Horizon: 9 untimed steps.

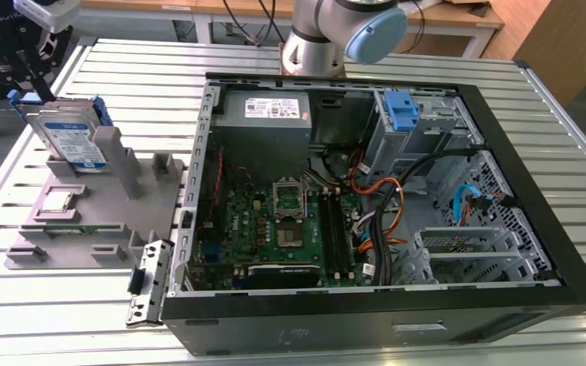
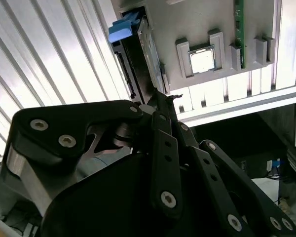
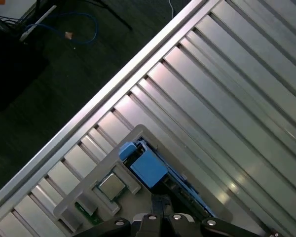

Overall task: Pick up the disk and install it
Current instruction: 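Pick up the disk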

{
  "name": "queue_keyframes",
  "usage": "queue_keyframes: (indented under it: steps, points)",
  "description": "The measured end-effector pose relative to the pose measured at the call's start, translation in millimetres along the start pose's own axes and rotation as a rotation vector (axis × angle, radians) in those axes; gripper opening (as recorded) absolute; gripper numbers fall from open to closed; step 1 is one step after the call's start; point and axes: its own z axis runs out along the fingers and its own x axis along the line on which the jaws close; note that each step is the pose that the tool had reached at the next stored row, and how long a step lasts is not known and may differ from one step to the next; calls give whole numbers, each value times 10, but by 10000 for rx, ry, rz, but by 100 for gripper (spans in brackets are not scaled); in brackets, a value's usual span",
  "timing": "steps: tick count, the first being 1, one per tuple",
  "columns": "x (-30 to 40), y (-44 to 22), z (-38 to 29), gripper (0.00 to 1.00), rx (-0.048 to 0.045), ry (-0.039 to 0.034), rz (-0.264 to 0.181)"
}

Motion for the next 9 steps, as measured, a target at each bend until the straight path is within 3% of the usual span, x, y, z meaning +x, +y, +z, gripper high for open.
queue_keyframes:
  steps: [9]
  points:
    - [0,0,2,10,14,72,-1526]
